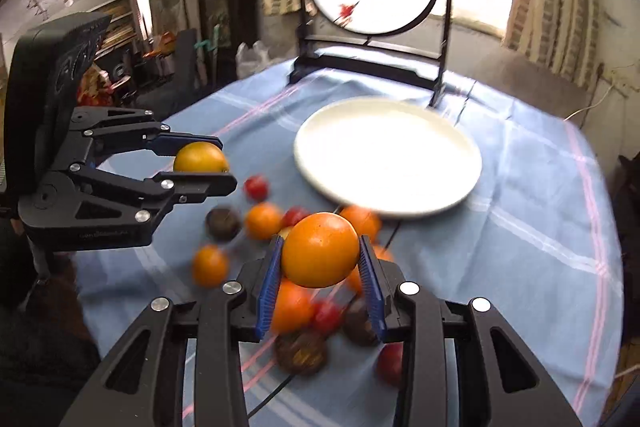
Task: Organize fruits
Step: 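Carry both fruits over the white plate and open both tools to drop them, then grasp a large yellow tomato with the left tool while the right tool grasps a dark red plum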
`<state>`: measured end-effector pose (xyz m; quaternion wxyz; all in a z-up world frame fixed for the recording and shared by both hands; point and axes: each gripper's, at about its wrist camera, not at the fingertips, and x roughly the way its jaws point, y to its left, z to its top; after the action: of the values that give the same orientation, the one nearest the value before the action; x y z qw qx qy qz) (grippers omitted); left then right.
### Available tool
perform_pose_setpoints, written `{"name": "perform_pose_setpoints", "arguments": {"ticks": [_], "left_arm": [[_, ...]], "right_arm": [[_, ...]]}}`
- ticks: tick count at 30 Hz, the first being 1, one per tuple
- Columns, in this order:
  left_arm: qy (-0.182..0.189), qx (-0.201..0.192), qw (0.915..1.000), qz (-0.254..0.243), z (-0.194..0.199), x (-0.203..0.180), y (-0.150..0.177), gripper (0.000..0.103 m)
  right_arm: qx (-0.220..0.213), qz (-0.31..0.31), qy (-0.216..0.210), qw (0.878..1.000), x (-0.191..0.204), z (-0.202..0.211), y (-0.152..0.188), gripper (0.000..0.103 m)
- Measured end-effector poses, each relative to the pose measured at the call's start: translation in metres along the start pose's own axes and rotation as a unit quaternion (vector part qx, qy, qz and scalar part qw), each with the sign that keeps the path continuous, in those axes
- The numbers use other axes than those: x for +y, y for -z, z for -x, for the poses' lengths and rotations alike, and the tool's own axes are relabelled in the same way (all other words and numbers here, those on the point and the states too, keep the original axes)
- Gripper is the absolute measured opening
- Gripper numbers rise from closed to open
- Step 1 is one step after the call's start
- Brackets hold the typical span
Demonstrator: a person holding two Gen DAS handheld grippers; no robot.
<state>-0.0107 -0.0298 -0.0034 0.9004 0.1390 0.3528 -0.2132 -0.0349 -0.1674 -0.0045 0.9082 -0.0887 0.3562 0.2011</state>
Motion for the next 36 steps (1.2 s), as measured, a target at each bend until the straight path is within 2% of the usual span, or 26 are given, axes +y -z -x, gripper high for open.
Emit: {"name": "perform_pose_setpoints", "arguments": {"ticks": [5,10,16,17,18,22,29,32,36], "left_arm": [[-0.030,0.033,0.9986,0.027,-0.069,0.016,-0.054,0.038],[-0.040,0.080,0.9955,0.032,-0.121,0.025,-0.059,0.038],[-0.042,0.104,0.9926,0.045,-0.150,0.038,-0.062,0.038],[-0.040,0.107,0.9923,0.047,-0.153,0.041,-0.062,0.043],[-0.038,0.106,0.9924,0.050,-0.154,0.043,-0.063,0.049],[-0.046,0.085,0.9933,0.063,-0.143,0.054,-0.063,0.068],[-0.036,0.054,0.9955,0.069,-0.094,0.058,-0.050,0.071],[-0.037,0.034,0.9978,0.043,-0.062,0.046,-0.029,0.077],[-0.015,0.014,0.9997,0.014,-0.019,0.029,0.012,0.079]], "right_arm": [[0.023,-0.043,0.024,0.999,-0.051,-0.057,-0.044,0.037],[0.067,-0.049,0.036,0.996,-0.074,-0.113,-0.059,0.038],[0.091,-0.050,0.037,0.994,-0.081,-0.151,-0.071,0.038],[0.094,-0.049,0.034,0.994,-0.081,-0.154,-0.072,0.043],[0.088,-0.051,0.043,0.994,-0.080,-0.154,-0.073,0.056],[0.069,-0.052,0.047,0.995,-0.081,-0.143,-0.076,0.059],[0.055,-0.026,0.031,0.998,-0.062,-0.087,-0.052,0.060],[0.048,-0.011,0.019,0.999,-0.049,-0.053,-0.027,0.062],[0.049,0.008,0.010,0.999,-0.037,-0.015,0.014,0.063]]}}
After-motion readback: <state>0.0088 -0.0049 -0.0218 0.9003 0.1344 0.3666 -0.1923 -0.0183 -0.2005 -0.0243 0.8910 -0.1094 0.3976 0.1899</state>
